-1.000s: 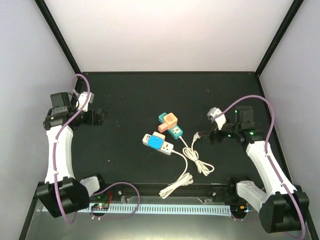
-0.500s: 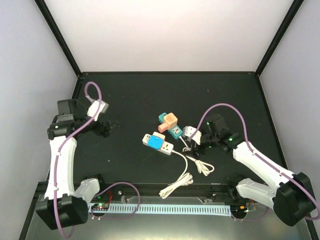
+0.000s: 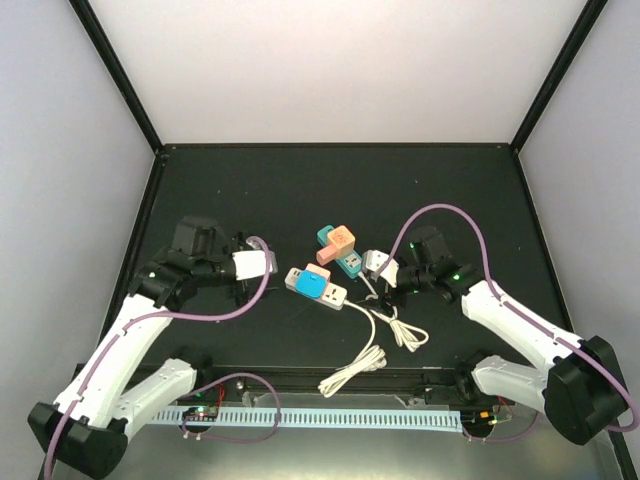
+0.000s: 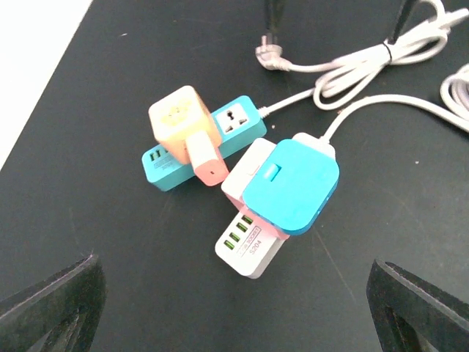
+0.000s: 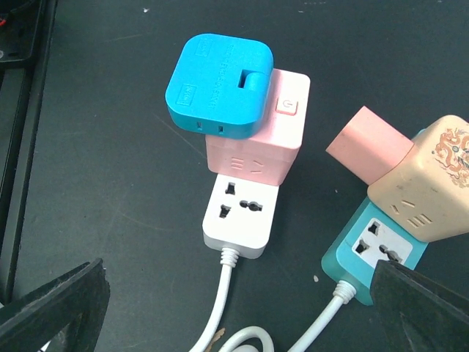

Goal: Pull the plug off the socket

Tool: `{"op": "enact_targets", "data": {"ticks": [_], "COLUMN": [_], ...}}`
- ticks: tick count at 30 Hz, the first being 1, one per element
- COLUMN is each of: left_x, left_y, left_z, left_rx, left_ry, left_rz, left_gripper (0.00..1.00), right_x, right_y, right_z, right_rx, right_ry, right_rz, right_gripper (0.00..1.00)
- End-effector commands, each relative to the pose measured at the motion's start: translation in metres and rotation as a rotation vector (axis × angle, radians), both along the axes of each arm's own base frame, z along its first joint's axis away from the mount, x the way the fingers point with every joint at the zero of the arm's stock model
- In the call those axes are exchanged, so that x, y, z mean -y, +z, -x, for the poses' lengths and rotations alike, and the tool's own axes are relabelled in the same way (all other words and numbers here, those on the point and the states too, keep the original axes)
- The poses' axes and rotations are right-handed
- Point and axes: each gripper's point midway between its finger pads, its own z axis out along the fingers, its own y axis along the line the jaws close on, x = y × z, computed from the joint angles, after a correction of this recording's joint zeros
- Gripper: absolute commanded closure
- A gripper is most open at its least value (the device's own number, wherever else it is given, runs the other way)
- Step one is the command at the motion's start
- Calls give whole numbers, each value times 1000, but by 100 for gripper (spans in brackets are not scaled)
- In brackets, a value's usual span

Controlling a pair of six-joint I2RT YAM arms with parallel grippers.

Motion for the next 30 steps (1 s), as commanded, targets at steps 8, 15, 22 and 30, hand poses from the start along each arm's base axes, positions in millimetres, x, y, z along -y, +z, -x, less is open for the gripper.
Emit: {"op": "enact_targets", "data": {"ticks": [8, 15, 22, 30], "left_x": [37, 55, 63, 75], "left_y": [-26, -52, -66, -75], "left_z": [1, 5, 1, -9], "left_rx": [134, 141, 294, 385], "left_ry": [-216, -283, -309, -312], "left_rz": [-168, -250, -222, -218], "left_gripper": [1, 1, 1, 1], "right_x": [-1, 3, 4, 4], "right_y": [5, -3, -12, -24], "right_z": [-6, -14, -18, -21], "right_rx": [29, 45, 27, -6], "right_ry": [-13, -42, -50, -58], "right_rz": [8, 52, 81, 109], "right_gripper": [0, 0, 0, 0]}}
